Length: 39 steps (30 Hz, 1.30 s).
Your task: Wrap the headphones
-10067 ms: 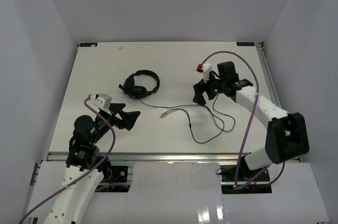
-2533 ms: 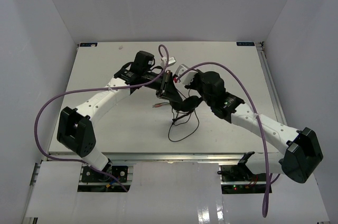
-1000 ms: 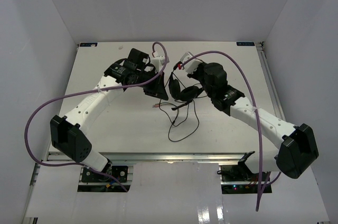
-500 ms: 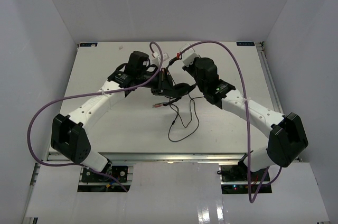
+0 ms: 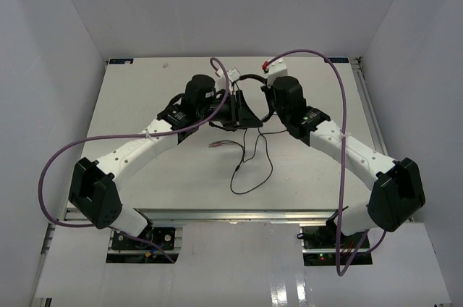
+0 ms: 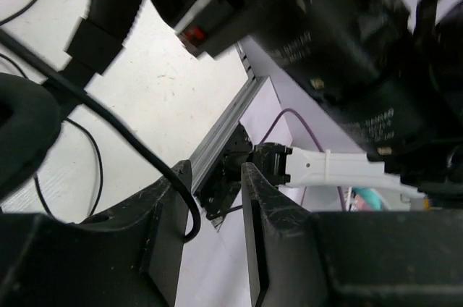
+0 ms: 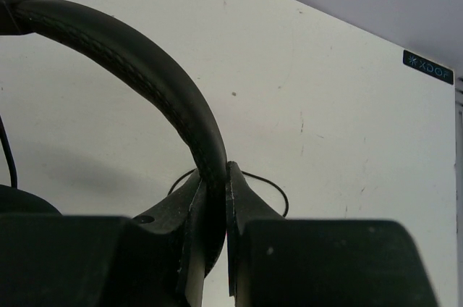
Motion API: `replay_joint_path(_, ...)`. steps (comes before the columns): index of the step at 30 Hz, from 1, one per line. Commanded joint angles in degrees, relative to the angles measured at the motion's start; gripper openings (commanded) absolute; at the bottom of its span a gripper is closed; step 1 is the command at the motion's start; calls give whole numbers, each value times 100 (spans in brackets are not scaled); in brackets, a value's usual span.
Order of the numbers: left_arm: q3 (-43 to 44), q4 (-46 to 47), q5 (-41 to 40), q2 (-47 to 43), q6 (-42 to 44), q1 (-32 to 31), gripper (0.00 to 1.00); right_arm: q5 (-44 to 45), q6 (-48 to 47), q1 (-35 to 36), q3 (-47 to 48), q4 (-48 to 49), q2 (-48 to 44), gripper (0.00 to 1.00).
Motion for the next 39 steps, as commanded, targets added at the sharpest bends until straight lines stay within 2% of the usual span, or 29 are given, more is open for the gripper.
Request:
replay_joint_path(1, -174, 354, -555, -235, 427, -566, 48, -382, 1160, -335, 615, -222, -244, 8)
replay_joint_path(2, -307, 469, -665, -285, 527, -621, 49, -467, 1223, -387, 694, -308, -239, 8)
replay_joint_path(7, -1215, 1285, -1724, -621, 1474, -1673, 54, -796, 1514, -645, 1117, -714, -314, 8)
replay_joint_path(9, -1572, 2067, -2076, -712, 1863, -1942, 55, -880, 1604, -720, 1281, -829, -335, 8)
replay_joint_path(11, -2245, 3065, -2648, -743, 2593, -2505, 56, -1052, 1783, -824, 1402, -998, -392, 8)
replay_joint_path(13, -2972, 4638, -3160, -683, 3225, -2819, 59, -1264, 2053, -922, 1440, -1149, -477, 8)
replay_joint_path(15, -3431, 5721, -3550, -431, 3799, -3034, 60, -1516, 2267, -1006, 1448, -1272, -561, 8)
replay_joint_path(20, -3700, 7197, -4307, 513, 4663, -3082, 60, -2119, 2612, -1286, 1543, -1534, -753, 8)
replay_joint_path(24, -4339, 8532, -4484, 523, 5125, -3201, 62, -2352, 2685, -1391, 1602, -1643, -887, 8)
replay_joint_path(25, -4503, 8545, -4467, 334, 5180, -3262, 63, -2373, 2693, -1403, 1602, -1656, -905, 8)
replay_joint_path(27, -4801, 8307, -4379, -170, 5245, -3391, 71, -2404, 2693, -1427, 1583, -1661, -945, 8)
replay_joint_path(29, -5054, 7845, -4229, -808, 5187, -3502, 98, -2436, 2702, -1439, 1570, -1669, -931, 8)
replay_joint_path(33, -5512, 6807, -4578, -1987, 4760, -3654, 98, -2481, 2703, -1447, 1552, -1667, -878, 8)
replay_joint_path(37, -6053, 7295, -5225, -2230, 4643, -3567, 98, -2570, 2722, -1456, 1527, -1643, -859, 8)
replay_joint_path(39, -6127, 7641, -5039, -1966, 4302, -3247, 98, -2612, 2728, -1463, 1546, -1643, -857, 8)
